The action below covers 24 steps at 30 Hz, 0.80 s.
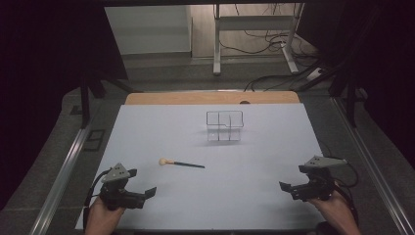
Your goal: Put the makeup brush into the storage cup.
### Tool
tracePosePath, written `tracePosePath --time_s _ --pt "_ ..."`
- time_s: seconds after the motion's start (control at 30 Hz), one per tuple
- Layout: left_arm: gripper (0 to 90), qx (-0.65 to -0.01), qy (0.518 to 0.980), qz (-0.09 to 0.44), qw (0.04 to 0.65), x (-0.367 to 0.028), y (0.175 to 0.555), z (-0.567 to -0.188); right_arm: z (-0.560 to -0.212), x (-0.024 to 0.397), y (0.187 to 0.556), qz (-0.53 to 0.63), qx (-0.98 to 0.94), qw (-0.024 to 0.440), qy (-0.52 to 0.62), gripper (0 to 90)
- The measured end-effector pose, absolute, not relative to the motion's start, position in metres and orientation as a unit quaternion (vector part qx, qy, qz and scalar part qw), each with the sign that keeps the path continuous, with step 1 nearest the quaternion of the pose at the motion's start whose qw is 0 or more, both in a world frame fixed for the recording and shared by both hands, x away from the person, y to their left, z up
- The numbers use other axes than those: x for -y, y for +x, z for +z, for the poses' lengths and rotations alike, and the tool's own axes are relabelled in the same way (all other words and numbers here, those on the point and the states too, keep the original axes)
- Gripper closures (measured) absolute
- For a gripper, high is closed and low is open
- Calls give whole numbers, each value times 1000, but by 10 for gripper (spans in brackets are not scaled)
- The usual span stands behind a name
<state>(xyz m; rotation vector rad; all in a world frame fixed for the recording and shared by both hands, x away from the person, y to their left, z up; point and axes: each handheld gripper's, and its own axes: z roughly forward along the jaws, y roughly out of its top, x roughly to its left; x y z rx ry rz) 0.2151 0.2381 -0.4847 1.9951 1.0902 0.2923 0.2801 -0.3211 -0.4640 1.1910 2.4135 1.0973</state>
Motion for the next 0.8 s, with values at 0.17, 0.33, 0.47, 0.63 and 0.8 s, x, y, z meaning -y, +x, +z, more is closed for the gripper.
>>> tracePosePath --time_s 0.17,0.33,0.47,0.63,0.8 --pt "0 -434 790 109 420 -241 216 -486 -463 322 281 376 -823 122 408 0" --pt "0 -441 782 109 428 -244 215 -485 -464 321 280 371 -827 122 406 0" --pt "0 -445 780 103 428 -244 215 -485 -464 320 280 369 -829 122 403 0" --pt "0 -449 789 98 408 -241 215 -484 -464 320 280 368 -831 119 400 0" --pt "0 -449 792 102 401 -240 215 -484 -466 318 280 363 -835 116 396 0"
